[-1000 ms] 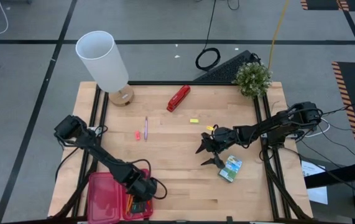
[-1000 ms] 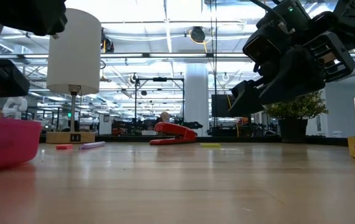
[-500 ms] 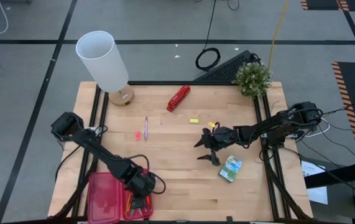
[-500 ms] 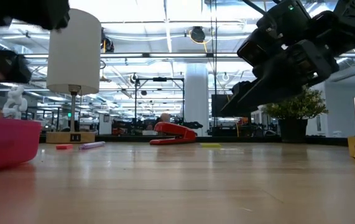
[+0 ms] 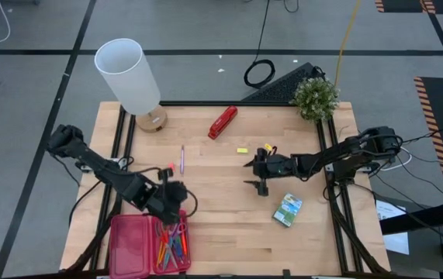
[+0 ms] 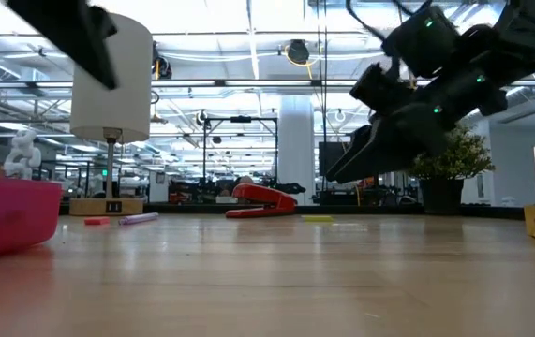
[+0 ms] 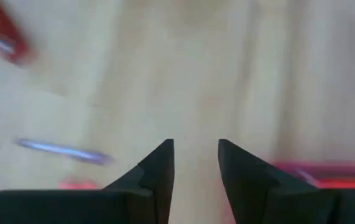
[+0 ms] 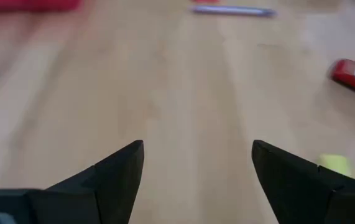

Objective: Pack school essentials
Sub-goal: Put the yellow eraser into the red supply box

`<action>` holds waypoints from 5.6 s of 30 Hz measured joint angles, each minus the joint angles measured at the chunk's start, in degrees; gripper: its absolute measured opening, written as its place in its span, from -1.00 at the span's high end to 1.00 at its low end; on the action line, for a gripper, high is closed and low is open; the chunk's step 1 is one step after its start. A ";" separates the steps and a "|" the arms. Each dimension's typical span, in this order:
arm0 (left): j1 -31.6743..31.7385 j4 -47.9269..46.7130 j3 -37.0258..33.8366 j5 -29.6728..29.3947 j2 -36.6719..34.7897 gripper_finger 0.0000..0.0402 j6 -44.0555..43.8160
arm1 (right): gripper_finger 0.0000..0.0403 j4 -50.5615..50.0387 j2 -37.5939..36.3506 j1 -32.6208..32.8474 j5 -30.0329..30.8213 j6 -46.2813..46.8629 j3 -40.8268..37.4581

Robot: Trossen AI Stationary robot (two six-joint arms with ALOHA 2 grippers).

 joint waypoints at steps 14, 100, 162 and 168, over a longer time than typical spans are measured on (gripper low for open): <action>7.72 9.72 -6.36 -12.41 -0.13 0.41 14.93 | -0.26 0.80 0.04 -20.28 -13.46 -0.96 0.00; 14.07 55.44 -18.80 4.59 -3.54 0.36 40.33 | 0.56 -10.85 -0.68 -11.31 -25.79 13.05 7.28; 7.61 83.08 -9.77 -4.16 18.77 0.86 67.04 | -0.44 7.07 -4.36 5.06 -17.80 24.40 7.34; 6.20 75.63 -9.77 -4.10 14.70 0.91 60.61 | -0.47 -2.42 -9.30 5.47 -17.93 20.56 7.34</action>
